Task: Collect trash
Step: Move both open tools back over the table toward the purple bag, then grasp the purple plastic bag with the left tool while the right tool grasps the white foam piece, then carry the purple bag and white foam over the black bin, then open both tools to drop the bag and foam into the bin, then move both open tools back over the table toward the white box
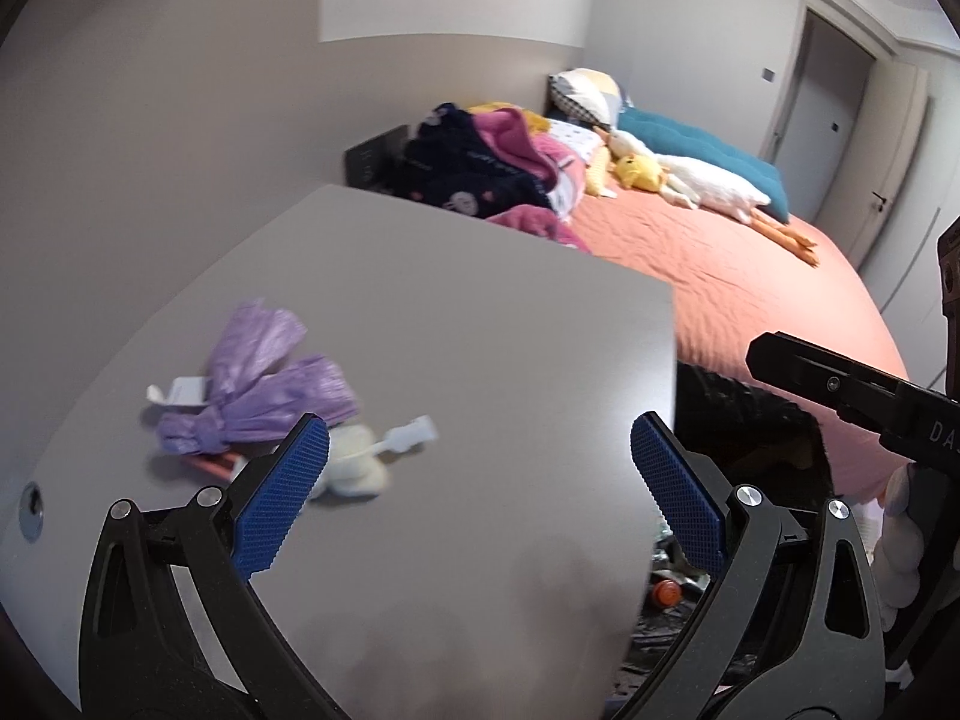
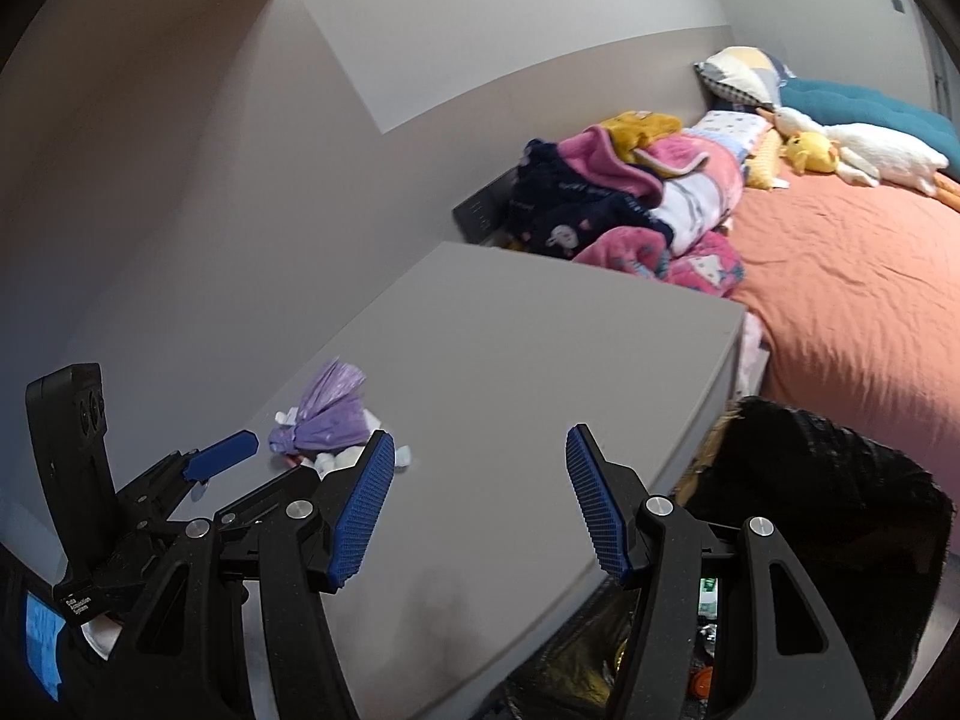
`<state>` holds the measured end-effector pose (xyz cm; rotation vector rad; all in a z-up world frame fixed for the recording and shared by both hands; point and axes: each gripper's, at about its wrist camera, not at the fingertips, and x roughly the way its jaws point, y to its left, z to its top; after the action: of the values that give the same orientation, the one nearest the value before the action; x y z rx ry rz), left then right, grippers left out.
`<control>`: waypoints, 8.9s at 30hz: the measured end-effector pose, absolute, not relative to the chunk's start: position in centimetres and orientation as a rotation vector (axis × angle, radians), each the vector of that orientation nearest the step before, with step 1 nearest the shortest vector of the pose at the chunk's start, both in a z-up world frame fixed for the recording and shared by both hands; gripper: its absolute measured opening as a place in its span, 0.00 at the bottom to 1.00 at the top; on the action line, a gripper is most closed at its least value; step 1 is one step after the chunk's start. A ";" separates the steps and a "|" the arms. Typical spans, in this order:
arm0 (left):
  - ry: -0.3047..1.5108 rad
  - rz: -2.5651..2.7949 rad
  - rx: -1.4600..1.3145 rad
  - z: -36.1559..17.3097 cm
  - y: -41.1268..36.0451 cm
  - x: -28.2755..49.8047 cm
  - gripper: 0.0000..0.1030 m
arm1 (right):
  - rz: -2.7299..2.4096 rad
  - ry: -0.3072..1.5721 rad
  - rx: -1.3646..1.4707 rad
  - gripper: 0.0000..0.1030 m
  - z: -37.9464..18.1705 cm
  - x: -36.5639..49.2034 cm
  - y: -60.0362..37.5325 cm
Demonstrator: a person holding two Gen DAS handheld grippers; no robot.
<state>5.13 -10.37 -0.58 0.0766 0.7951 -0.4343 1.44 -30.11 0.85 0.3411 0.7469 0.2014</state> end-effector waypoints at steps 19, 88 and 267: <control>0.824 -0.305 0.089 -2.9 -2.9 8.6 0.94 | 0.289 0.861 0.295 0.59 -3.2 5.2 -22.9; 0.786 -0.455 0.099 -1.0 -6.0 12.5 0.13 | 0.323 0.843 0.254 0.18 -2.0 6.1 -21.9; 0.931 -0.082 -0.091 -7.0 1.9 12.0 0.91 | 0.499 0.810 0.143 0.52 -3.4 12.0 -17.2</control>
<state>12.03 1.89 -7.04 -0.0910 0.9311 -0.0822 11.98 -17.19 -3.42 0.1433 0.8103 0.4986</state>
